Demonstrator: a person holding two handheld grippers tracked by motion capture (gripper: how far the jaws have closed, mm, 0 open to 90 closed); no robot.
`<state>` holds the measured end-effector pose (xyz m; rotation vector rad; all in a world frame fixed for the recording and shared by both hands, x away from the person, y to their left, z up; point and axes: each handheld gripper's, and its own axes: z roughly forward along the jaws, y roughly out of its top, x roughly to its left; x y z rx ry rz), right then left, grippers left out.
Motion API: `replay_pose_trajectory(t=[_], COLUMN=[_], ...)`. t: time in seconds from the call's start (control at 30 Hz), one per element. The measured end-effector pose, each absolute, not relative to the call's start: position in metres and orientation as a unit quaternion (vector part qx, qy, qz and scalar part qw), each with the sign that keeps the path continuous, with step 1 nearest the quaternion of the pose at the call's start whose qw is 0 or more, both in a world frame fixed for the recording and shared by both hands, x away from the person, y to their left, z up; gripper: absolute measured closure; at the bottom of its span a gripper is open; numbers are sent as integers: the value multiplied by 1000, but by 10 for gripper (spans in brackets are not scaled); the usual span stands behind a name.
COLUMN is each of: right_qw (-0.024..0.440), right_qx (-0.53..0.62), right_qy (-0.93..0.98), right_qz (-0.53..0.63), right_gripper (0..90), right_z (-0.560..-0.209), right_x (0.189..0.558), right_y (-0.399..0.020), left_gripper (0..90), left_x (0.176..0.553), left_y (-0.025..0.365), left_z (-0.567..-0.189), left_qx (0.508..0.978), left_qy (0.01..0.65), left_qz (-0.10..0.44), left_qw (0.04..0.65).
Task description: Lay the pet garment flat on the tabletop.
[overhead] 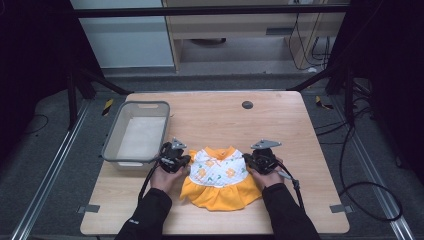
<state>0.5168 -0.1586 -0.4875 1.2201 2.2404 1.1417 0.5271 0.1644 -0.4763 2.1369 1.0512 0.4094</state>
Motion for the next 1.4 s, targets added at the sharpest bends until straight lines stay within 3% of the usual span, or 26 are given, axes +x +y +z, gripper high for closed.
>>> replay_pose_trajectory(t=[0.27, 0.4, 0.67, 0.7, 0.77, 0.97, 1.4], right_qw=[225, 249, 318, 325, 342, 325, 258], right_qx=[386, 372, 407, 413, 420, 406, 404], right_qy=[769, 758, 719, 713, 705, 719, 753], right_qz=[457, 475, 465, 463, 458, 462, 451], right_gripper=[858, 858, 820, 788, 720, 654, 485], right_z=[-447, -428, -404, -404, -403, -402, -411], right_x=[512, 513, 546, 549, 553, 537, 476], right_y=[-156, -151, -146, -146, -146, -154, -186], left_gripper=[895, 896, 882, 842, 621, 493, 449], left_x=[513, 514, 551, 556, 563, 551, 480], left_y=[160, 152, 147, 147, 149, 168, 202], left_z=[-423, -401, -384, -385, -387, -388, -399], left_qx=[813, 810, 778, 769, 752, 744, 775], left_qy=[359, 340, 376, 387, 414, 419, 383], left_qz=[199, 237, 281, 287, 282, 270, 232], left_qw=[414, 415, 418, 420, 428, 445, 447])
